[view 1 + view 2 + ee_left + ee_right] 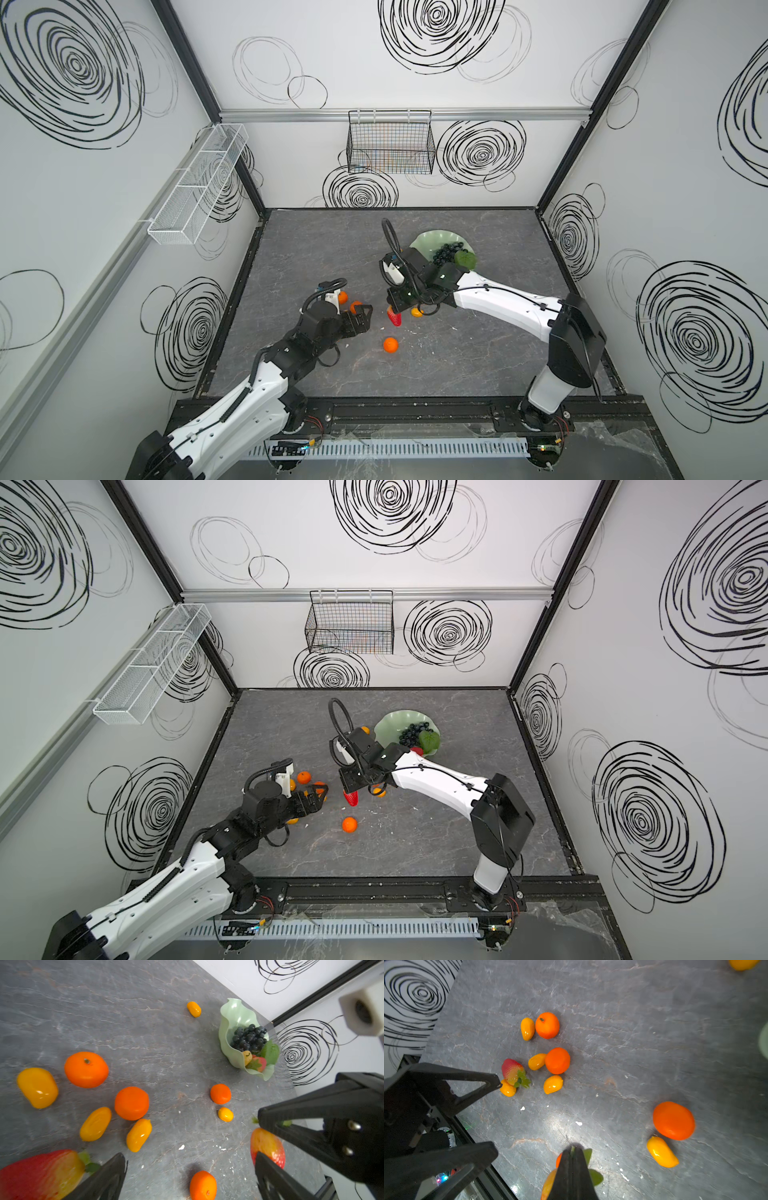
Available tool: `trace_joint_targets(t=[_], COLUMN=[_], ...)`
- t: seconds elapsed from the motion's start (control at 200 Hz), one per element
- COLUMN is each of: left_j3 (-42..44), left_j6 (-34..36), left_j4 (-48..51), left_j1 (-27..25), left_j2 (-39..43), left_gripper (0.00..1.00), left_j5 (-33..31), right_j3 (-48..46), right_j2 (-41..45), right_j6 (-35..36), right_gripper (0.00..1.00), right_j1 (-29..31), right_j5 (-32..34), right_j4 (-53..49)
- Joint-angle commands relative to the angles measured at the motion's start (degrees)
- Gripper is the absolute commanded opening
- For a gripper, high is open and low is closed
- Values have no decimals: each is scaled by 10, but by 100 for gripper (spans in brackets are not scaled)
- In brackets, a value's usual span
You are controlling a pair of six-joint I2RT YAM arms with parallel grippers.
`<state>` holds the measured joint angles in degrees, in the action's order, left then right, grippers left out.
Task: Place and organize the fake fruits in the fruit bowl
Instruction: 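Carry the red-yellow strawberry over the green bowl with the right gripper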
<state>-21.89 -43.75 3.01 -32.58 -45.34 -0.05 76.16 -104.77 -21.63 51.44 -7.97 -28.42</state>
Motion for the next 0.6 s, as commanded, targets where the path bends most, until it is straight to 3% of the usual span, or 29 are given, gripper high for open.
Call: trace_joint_targets(t=[0.0, 0.295, 0.59], left_j3=[-35, -122, -227], left_j6=[17, 55, 85], left_j4=[-86, -129, -126], left_j1=[-18, -63, -70], left_j2=[-42, -184, -317], left_gripper=[99, 99, 99], left_j5=[5, 1, 25], right_j3=[-18, -33, 24], right_j2=[26, 49, -24], right_j6=[-4, 1, -10], right_gripper=[0, 0, 0], right_j1=[-37, -139, -230], right_j5=[-9, -13, -30], right_j4=[28, 1, -20])
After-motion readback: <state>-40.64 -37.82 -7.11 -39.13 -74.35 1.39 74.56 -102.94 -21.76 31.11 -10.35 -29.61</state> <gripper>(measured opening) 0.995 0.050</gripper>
